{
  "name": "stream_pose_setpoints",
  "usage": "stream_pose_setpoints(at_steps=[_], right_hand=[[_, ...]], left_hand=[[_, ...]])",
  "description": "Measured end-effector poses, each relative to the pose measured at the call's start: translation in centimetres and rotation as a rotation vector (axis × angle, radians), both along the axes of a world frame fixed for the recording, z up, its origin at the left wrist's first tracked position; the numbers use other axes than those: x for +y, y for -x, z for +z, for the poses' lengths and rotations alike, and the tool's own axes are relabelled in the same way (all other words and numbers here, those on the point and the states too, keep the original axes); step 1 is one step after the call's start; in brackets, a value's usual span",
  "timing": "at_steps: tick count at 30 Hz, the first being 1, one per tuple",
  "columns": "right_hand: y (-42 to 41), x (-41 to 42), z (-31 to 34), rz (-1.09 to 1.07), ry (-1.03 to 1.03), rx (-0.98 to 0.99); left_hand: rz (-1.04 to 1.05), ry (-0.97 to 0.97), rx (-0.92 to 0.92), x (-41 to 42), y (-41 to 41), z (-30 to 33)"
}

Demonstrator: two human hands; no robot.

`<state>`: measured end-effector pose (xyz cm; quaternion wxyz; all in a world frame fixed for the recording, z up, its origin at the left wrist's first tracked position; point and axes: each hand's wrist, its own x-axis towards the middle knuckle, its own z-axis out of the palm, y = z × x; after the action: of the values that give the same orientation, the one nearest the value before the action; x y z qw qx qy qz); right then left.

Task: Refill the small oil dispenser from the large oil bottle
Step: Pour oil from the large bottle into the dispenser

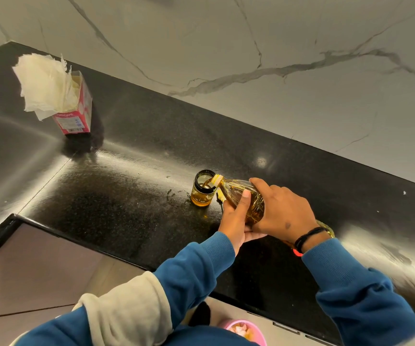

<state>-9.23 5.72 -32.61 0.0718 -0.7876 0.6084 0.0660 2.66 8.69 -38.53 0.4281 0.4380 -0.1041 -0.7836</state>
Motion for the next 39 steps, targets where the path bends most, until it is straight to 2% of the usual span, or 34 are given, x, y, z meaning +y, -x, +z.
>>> stream_pose_setpoints(at_steps=[39], right_hand=[[-0.07,-0.77,0.01,-0.001,-0.007,0.019]], left_hand=[[0.007,-0.021,0.018,-0.63,0.02,0.11]])
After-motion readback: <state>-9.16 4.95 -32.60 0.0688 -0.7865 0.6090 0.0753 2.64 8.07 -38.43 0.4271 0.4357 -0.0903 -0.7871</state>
